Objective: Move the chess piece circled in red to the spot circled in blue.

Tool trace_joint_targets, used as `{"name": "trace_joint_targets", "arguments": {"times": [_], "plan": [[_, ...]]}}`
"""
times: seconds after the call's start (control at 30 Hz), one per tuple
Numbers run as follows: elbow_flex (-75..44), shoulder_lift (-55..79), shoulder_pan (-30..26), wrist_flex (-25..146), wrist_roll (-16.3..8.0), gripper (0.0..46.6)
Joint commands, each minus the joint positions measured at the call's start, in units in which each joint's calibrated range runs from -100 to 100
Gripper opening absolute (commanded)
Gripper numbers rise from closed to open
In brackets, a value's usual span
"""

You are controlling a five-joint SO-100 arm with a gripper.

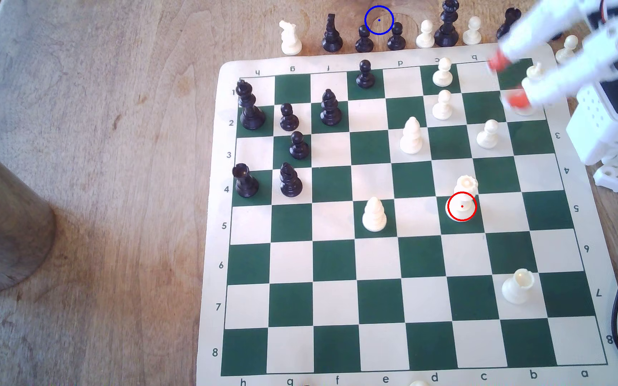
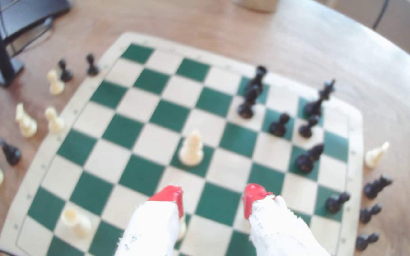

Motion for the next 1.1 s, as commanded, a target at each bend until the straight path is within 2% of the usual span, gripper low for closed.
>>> {"name": "trace_joint_targets", "arguments": {"times": [0.0, 0.17, 0.4, 0.7, 0.8, 1.07], "plan": [[0.94, 2.37, -3.01, 1.31, -1.17, 16.5], [9.28, 2.03, -4.41, 1.80, -2.25, 17.0], [15.63, 4.16, -7.62, 0.57, -5.96, 17.4], [17.89, 16.13, -8.25, -5.24, -6.74, 17.2], [19.07, 18.08, -7.78, -9.26, -7.33, 17.1], [20.89, 22.07, -5.67, -14.42, -7.08, 17.1]]}}
